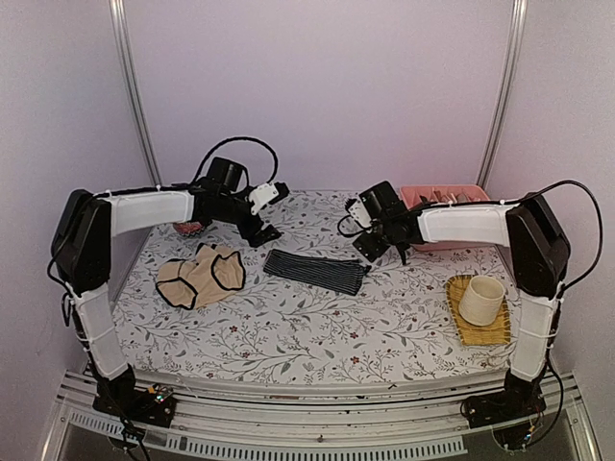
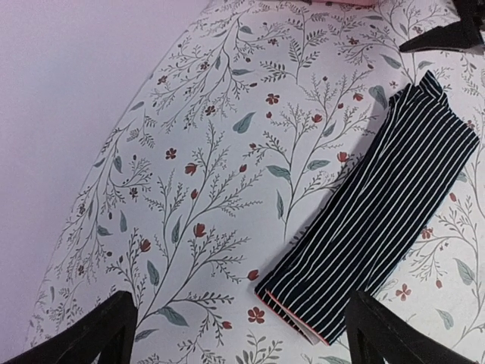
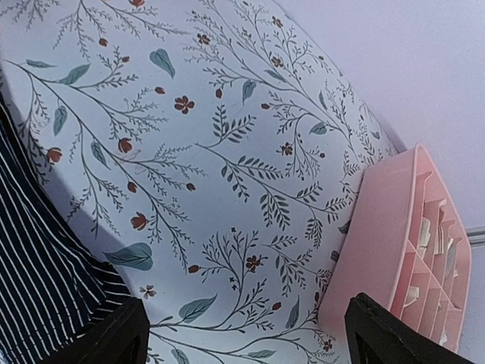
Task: Roll the underwear
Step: Rotate the underwear at the center of the board.
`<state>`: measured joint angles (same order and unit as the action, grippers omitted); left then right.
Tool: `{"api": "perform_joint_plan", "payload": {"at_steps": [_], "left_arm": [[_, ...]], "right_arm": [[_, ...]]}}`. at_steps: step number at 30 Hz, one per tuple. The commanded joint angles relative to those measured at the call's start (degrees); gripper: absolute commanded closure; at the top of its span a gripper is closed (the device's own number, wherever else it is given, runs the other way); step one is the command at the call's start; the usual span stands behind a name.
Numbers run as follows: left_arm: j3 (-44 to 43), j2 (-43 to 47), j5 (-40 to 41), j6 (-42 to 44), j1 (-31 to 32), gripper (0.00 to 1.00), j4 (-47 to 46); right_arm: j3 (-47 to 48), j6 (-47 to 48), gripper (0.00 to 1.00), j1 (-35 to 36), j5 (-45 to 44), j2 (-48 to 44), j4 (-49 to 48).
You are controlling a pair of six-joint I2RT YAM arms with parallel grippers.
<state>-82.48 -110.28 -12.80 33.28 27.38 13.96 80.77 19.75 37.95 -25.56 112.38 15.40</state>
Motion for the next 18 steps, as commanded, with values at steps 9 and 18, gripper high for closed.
{"api": "perform_joint_plan", "payload": {"at_steps": [9, 18], "left_arm": [[13.40, 8.63, 4.18, -2.24, -0.53, 0.02, -4.31], [14.45, 4.68, 13.44, -1.06, -0.92, 0.02, -7.61]], "right_arm": [[-1.19, -0.95, 0.08, -0.28, 5.35, 3.39, 5.94], [-4.97, -0.76, 0.09, 4.44, 10.04, 1.06, 7.36]]}}
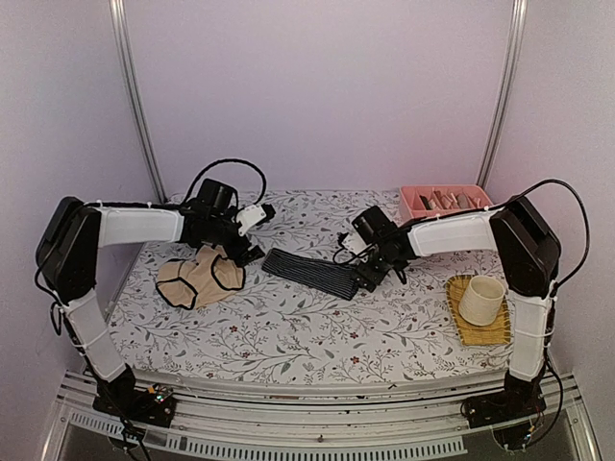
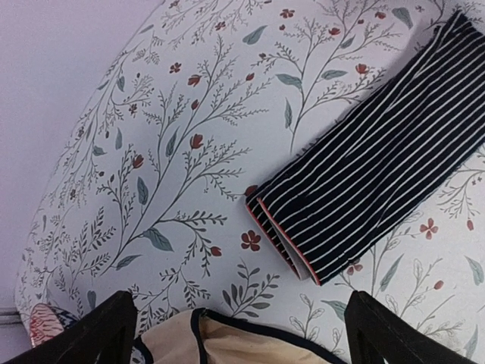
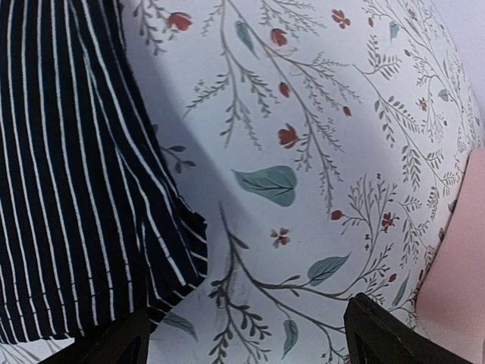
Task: Roll the underwear
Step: Rotate the underwear at the center of the board.
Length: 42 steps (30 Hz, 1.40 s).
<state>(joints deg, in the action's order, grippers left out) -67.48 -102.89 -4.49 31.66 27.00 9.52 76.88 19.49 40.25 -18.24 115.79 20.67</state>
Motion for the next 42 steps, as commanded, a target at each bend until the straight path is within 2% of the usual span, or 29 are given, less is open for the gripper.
{"api": "perform_joint_plan", "payload": {"at_steps": [1, 7, 13, 15, 16, 21, 24, 27, 32, 36, 42], "left_arm": [[-0.93, -3.42, 5.88, 0.92, -0.55, 0.02, -3.19], [-3.70, -8.76, 10.02, 3.68, -0.55, 0.02, -2.92], [-9.09, -17.20, 15.20, 4.13, -0.55, 0.02, -2.84], [-11.29, -19.39, 15.84, 4.90, -0.48, 0.01, -2.48], [-12.40, -20.31, 16.42, 5.10, -0.47, 0.02, -2.41], [-19.87, -24.89, 16.00, 5.01, -0.13, 0.02, -0.26], [-28.19, -29.17, 14.92, 4.85, 1.24, 0.02, 3.66], [-35.76, -33.68, 14.52, 5.44, 3.75, 0.02, 8.16], [-47.12, -39.93, 15.76, 5.90, 7.27, 0.01, 14.06], [-57.17, -42.60, 14.73, 4.56, 6.69, 0.01, 18.61], [-58.16, -38.21, 15.99, 1.94, 4.24, 0.01, 18.27]], "right_arm": [[-1.57, -0.94, 0.09, 2.84, 2.81, -2.66, 2.17], [-4.19, -3.74, 0.09, 6.88, 4.90, -5.70, 3.46], [-7.06, -8.76, 0.08, 8.11, 2.09, -11.58, 4.47], [-8.56, -10.12, 0.05, 8.11, -0.21, -13.52, 4.55], [-8.86, -10.62, 0.00, 8.11, -1.51, -14.38, 4.57], [-10.18, -13.09, 0.01, 8.01, -6.82, -18.48, 2.65], [-11.59, -12.68, 0.01, 7.22, -7.31, -20.33, -0.12], [-14.58, -11.60, 0.01, 5.56, -1.69, -23.50, -4.94], [-22.73, -4.36, 0.01, 3.24, 10.54, -28.21, -16.48], [-26.06, 1.27, 0.01, 3.20, 12.83, -27.52, -22.72], [-24.50, 5.93, 0.01, 4.79, 10.82, -23.46, -23.22]]}}
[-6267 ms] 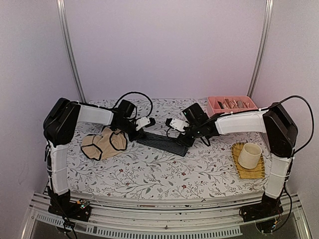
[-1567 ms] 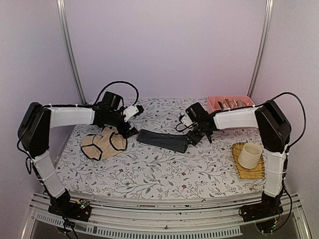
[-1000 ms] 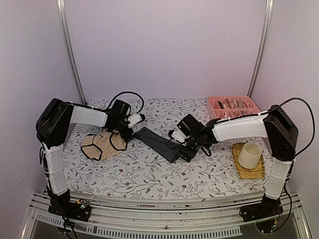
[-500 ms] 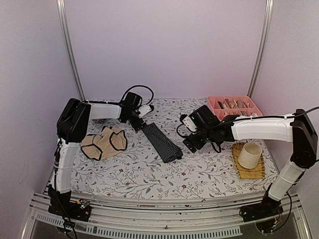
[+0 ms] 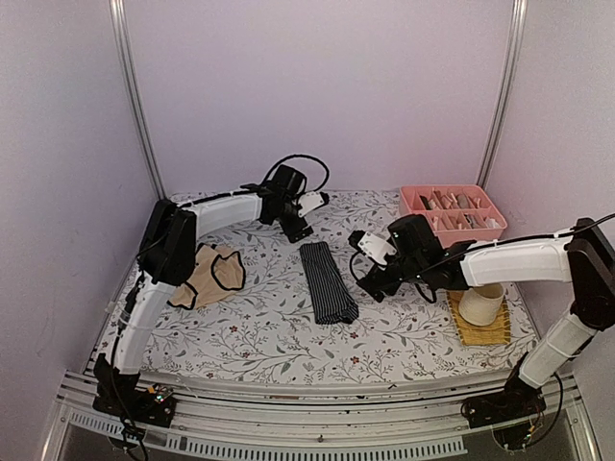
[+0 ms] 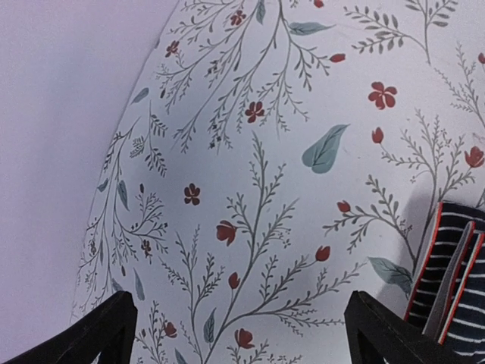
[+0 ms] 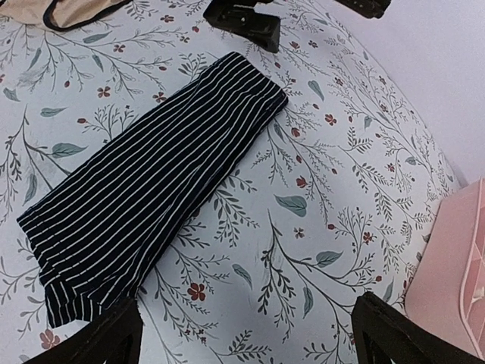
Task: Roll the underwear
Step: Rotate the underwear at the center of the board, then roll the underwear at the center of the board.
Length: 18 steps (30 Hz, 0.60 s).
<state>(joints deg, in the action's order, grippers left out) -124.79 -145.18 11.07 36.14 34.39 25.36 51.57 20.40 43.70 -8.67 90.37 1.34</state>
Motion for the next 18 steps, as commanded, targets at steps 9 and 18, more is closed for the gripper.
{"api": "perform_joint_plan", "payload": {"at_steps": [9, 18], "left_arm": [[32.71, 29.63, -17.61, 5.86, -3.73, 0.01, -10.49], [51.10, 39.42, -24.18, 10.44, 1.36, 0.01, -14.50]], "right_arm": [[-3.94, 21.58, 0.03, 4.36, 8.16, -1.03, -8.77], [-11.95, 39.67, 0.06, 5.71, 17.83, -5.93, -10.43]]}}
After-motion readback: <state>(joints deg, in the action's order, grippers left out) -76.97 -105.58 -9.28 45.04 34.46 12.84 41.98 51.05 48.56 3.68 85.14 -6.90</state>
